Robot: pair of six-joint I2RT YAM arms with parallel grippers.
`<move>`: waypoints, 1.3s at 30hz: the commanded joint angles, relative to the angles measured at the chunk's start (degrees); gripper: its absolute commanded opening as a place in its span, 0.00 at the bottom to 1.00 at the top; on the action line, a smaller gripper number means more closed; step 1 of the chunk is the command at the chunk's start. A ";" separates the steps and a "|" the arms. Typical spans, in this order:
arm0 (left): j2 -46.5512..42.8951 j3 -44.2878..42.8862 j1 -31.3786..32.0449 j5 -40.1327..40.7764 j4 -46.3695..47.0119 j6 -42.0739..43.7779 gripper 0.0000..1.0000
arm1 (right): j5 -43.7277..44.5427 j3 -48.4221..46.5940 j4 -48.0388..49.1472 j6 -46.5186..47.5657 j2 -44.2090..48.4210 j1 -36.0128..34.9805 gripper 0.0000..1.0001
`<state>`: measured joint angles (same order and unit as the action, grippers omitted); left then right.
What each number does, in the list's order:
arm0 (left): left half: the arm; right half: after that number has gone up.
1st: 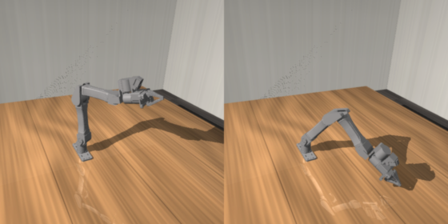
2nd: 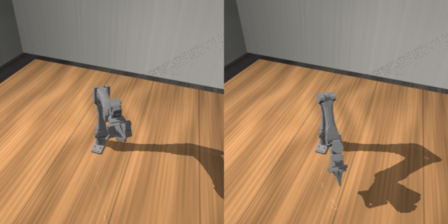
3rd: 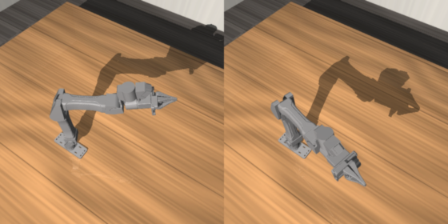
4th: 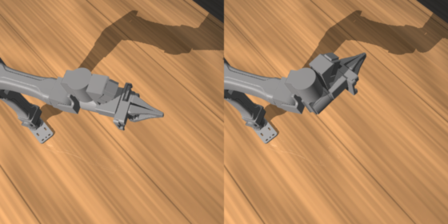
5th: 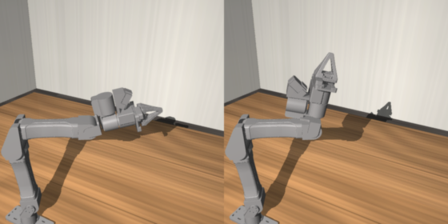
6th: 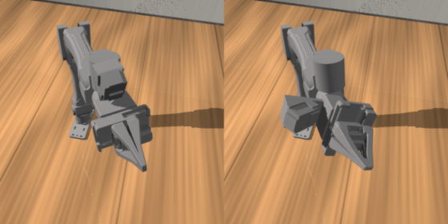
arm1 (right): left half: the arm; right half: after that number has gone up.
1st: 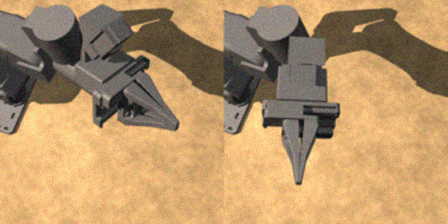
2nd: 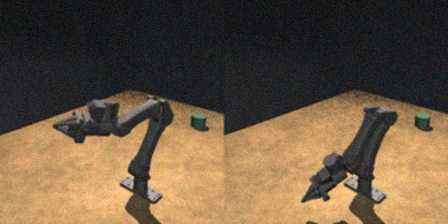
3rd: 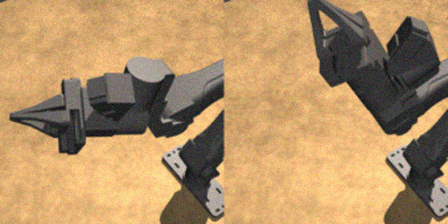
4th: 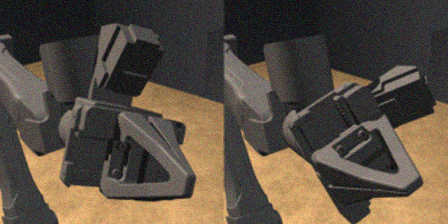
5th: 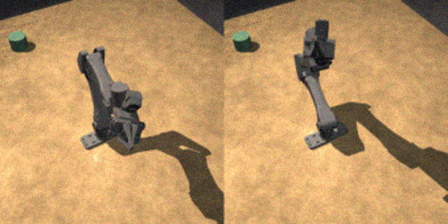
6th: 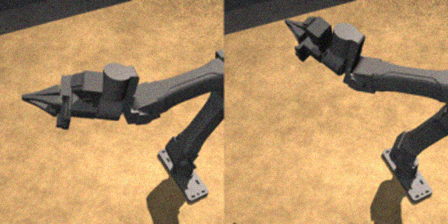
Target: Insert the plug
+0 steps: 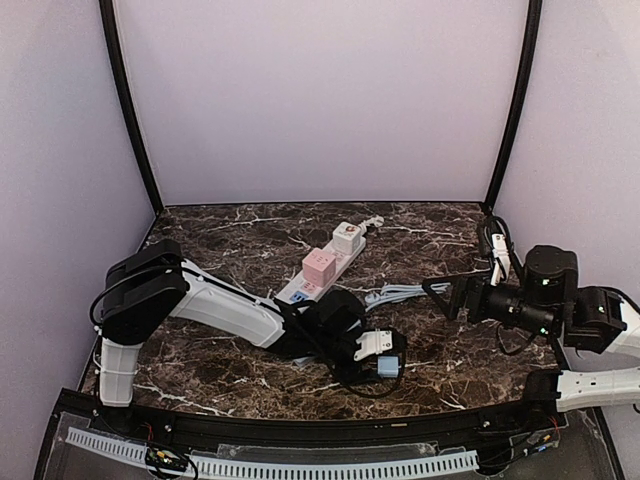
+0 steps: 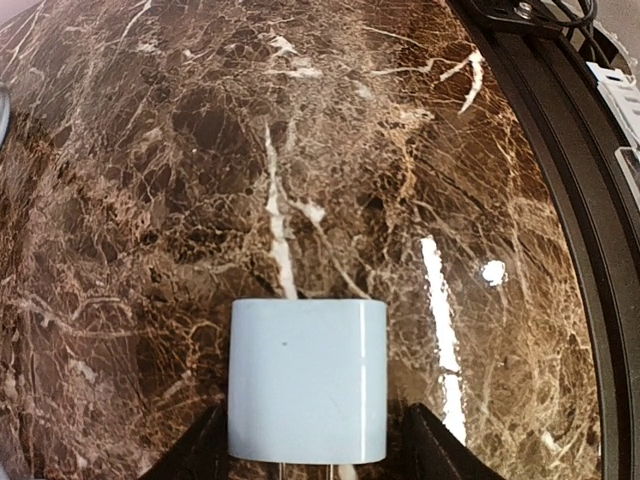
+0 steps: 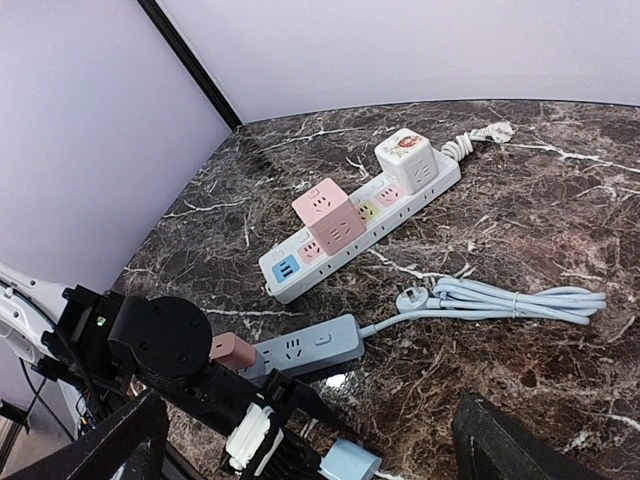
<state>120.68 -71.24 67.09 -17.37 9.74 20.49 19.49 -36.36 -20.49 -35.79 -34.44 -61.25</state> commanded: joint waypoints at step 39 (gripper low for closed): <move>-16.14 20.67 0.50 8.86 27.61 -2.81 0.21 | -11.14 -1.26 3.63 -0.83 -2.75 -0.25 0.99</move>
<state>108.49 -53.49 67.37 -11.68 30.72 18.92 13.21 -36.45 -19.44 -37.32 -35.09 -61.25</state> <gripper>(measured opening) 0.406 0.986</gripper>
